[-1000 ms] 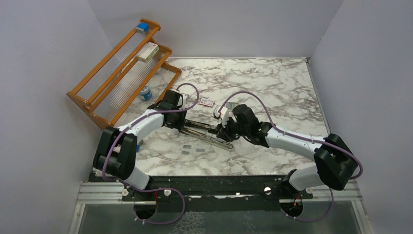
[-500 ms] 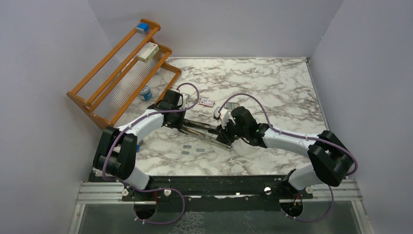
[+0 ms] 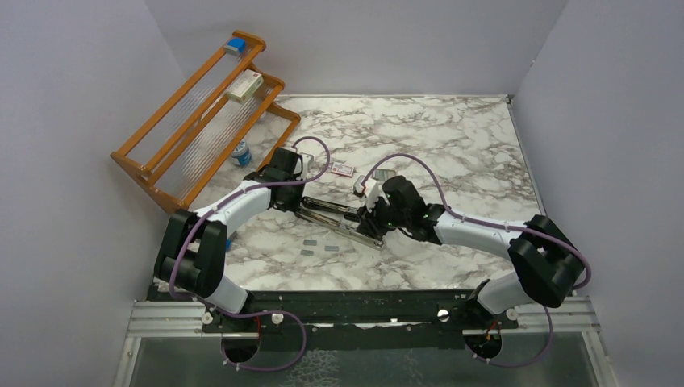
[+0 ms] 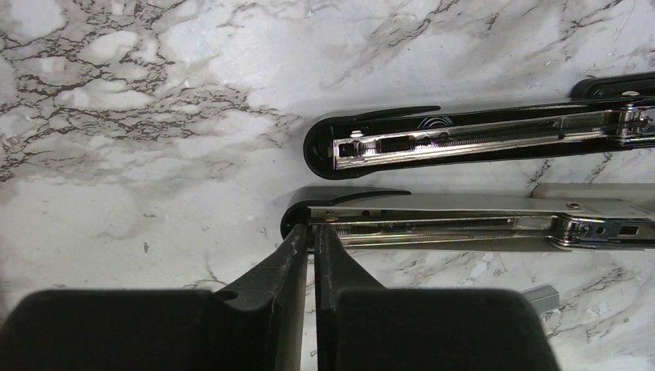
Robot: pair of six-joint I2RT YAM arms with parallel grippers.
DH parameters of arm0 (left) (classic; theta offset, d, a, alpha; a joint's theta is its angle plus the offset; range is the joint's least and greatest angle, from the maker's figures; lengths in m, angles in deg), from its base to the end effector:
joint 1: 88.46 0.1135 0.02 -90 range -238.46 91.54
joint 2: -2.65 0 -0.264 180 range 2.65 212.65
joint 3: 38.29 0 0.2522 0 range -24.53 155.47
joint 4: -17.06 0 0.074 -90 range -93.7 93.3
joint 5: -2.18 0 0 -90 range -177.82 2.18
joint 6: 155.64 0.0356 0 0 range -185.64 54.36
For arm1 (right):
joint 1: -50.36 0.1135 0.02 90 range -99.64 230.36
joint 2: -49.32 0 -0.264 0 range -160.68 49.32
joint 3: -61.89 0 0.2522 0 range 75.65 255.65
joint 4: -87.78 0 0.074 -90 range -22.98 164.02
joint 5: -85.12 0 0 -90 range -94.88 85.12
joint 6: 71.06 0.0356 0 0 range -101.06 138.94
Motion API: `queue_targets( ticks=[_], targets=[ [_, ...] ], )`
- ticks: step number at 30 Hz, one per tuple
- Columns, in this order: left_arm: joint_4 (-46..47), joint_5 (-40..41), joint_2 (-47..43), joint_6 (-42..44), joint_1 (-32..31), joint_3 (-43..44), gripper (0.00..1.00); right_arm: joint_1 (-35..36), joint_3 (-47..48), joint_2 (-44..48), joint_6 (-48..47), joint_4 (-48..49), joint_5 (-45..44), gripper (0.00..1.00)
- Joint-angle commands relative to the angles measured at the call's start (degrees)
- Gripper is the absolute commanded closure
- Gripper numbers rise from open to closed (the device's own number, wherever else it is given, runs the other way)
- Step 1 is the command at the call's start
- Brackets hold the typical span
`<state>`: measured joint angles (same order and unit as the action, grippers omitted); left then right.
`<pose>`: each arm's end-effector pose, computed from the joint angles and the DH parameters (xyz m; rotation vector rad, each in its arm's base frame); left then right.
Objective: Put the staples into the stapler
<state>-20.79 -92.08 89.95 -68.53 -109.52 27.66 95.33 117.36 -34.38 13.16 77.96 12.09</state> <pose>0.2776 -0.1097 0.1913 0.4402 2.5831 -0.2451 0.2037 0.2182 0.1900 -1.1308 1.9962 0.6955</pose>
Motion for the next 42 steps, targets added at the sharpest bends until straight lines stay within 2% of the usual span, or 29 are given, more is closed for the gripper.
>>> queue_targets(
  ticks=[1,5,16,24,33,42],
  targets=[
    [0.3,1.3,-0.1,0.7,0.4,1.3,0.92,-0.1,0.0,-0.1,0.7,1.2,-0.9,0.64],
    [0.2,1.1,-0.1,0.7,0.4,1.5,1.0,-0.1,0.1,-0.1,0.7,1.2,-0.9,0.64],
    [0.1,1.1,-0.3,0.8,0.4,1.4,1.0,-0.1,0.4,-2.0,1.0,1.4,-2.7,0.63],
    [0.1,1.0,-0.3,0.7,0.4,1.3,1.0,-0.1,0.6,-2.7,2.7,2.0,-3.9,0.59],
    [0.1,1.0,-0.3,0.8,0.4,1.2,1.0,-2.2,1.7,-3.7,5.0,0.3,0.0,0.54],
    [0.1,1.0,-0.3,0.8,0.4,1.3,1.0,-2.8,1.9,-4.4,4.8,-0.5,1.3,0.53]
  ],
)
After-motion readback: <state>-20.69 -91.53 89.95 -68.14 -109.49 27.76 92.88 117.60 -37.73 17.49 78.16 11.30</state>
